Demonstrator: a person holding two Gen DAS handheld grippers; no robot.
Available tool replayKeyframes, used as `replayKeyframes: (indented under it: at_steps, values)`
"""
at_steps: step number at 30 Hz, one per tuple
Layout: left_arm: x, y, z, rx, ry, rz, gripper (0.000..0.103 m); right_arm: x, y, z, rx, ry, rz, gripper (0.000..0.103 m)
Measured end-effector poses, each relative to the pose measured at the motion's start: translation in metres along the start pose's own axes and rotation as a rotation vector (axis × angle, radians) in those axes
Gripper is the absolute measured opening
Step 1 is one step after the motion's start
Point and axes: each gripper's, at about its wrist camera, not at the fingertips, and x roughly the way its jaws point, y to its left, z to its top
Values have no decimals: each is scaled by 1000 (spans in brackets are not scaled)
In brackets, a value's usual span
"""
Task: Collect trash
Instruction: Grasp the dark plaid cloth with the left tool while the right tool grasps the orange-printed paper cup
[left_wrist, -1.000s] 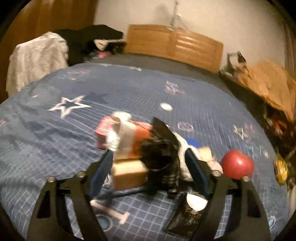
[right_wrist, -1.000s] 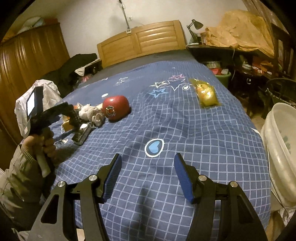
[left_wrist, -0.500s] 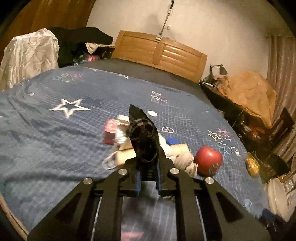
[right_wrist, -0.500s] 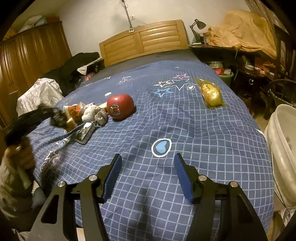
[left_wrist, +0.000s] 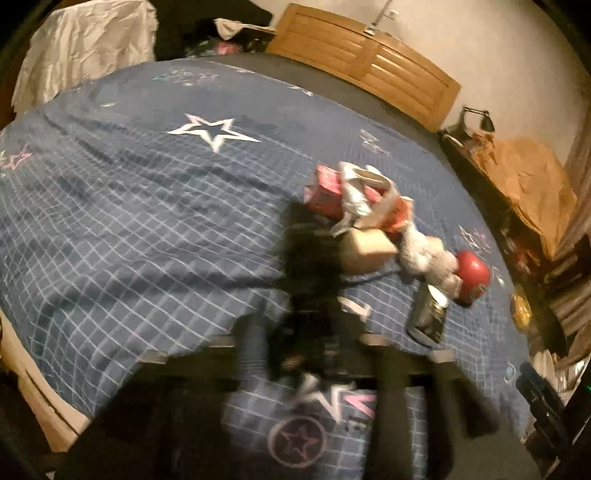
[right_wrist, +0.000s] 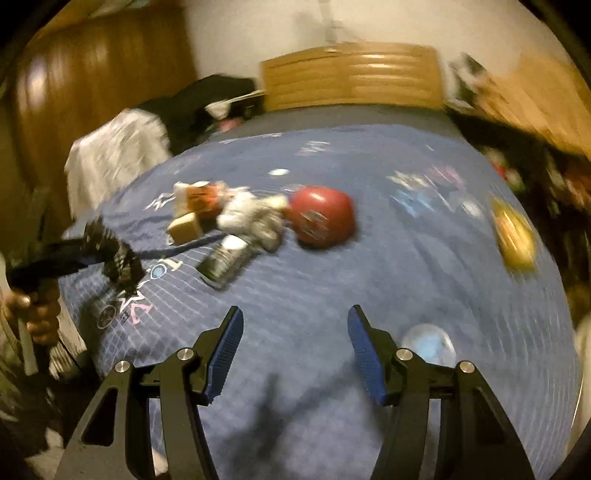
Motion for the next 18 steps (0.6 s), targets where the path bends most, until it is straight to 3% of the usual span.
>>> replayKeyframes:
  at_steps: [1,4,7,9,11,14,18]
  values:
    - [-1,3,1,-8,-12,9,74,12,10,12,-61,-2,-1,62]
    - [-5,12,1,-24,-38,-6,75,42,29,41,-189,2,6,70]
    - [-7,13,-3,-20,-64,-12,75,82,52,75,-367,19,67,75]
    - [-9,11,-6,-18,-93,-12,76,114,65,101,-487,61,111,76]
    - [-9,8,-7,-17,-116,-18,82,142,76,125,-556,101,141,76]
    - [0,0,-5,5,-145,9,83,169,94,150,-648,125,181,76]
    - [23,-2,-2,5,-105,15,83,202,116,169,-776,170,232,76]
